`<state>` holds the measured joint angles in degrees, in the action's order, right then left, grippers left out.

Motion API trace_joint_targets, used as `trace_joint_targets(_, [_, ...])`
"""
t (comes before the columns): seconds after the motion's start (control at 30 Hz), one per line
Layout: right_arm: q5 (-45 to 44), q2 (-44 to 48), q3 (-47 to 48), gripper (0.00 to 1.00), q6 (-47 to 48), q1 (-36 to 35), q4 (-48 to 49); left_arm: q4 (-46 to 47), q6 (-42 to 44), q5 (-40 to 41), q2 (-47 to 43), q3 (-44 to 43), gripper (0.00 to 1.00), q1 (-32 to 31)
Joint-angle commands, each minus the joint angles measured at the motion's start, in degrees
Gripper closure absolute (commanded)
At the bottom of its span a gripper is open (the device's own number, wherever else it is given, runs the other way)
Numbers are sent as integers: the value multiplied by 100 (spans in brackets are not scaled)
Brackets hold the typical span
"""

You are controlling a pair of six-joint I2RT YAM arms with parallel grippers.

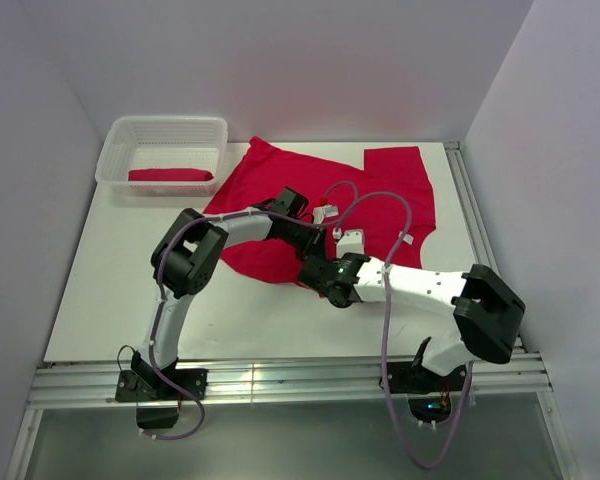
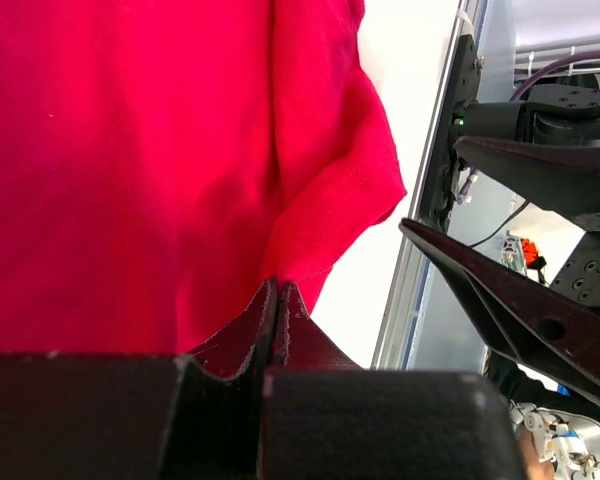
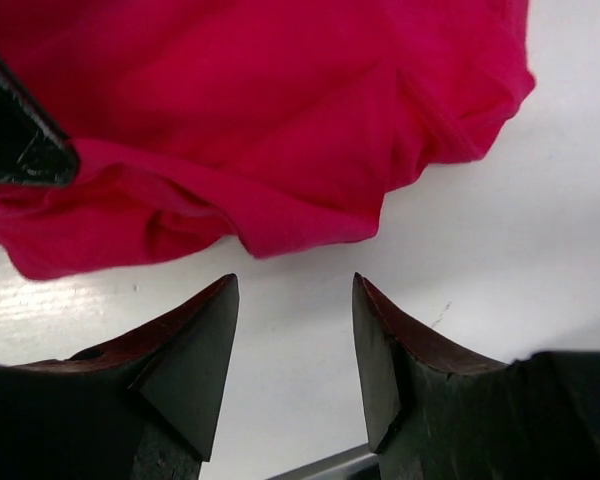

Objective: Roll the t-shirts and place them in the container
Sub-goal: Flatten the tshirt

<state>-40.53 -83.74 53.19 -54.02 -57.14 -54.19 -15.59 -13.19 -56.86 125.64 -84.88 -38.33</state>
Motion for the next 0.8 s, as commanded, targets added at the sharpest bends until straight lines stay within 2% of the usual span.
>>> trace_joint_targets(0.0, [-753,-177,350,44,-337,-51,-302,13,106,-211,-22,-178,100,1])
trace_joint_targets(0.27, [-1018,-1012,754,47,-689,-69,-549,22,89,-238,-5,-169,100,1])
trace_joint_targets(0.4, [-1000,-1100,667,47,-741,-69,-460,21,97,-238,-31,-160,100,0])
trace_joint_targets(0.6, [-1036,-1127,474,48,-1155,-60,-926,21,115,-264,-14,-160,100,-8])
trace_joint_targets(0.77, [-834,-1030,376,55,-1067,-69,-961,21,124,-247,-14,-152,100,1])
